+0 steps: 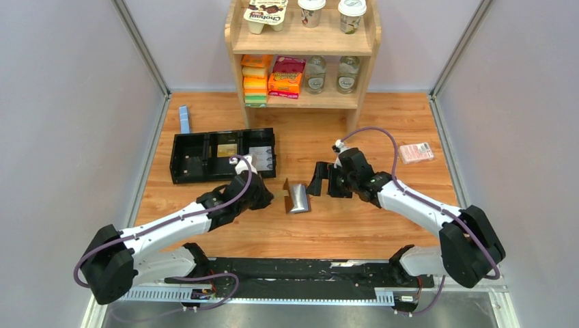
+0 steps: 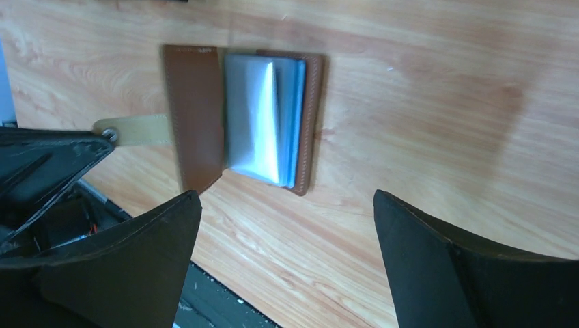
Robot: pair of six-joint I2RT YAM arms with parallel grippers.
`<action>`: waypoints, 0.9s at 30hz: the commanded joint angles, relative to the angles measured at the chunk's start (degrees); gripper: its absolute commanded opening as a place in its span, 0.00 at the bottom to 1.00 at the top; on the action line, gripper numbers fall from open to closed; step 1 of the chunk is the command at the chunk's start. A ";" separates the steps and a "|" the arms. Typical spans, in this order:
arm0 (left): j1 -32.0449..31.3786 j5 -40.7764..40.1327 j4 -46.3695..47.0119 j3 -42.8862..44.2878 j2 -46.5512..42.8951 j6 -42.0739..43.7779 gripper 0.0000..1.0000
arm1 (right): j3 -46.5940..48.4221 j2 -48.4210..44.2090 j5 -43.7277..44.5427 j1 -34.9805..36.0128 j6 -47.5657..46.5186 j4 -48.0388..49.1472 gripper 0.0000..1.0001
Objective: Take the credit cards out of the card holder
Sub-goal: Open the card holder at the center of the board.
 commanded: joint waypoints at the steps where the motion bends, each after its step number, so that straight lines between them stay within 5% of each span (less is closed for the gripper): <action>1: 0.35 -3.15 -4.59 -5.18 -3.15 -1.79 0.00 | 2.23 3.12 -4.20 3.33 2.65 4.89 0.98; 10: 0.35 -5.87 -9.33 -12.74 -7.63 -1.45 0.00 | 8.20 10.77 -2.97 8.87 2.92 3.40 0.93; 27: 0.35 -2.98 -11.80 -9.23 -2.89 6.56 0.00 | 17.09 15.08 6.08 13.80 -1.21 -2.23 0.90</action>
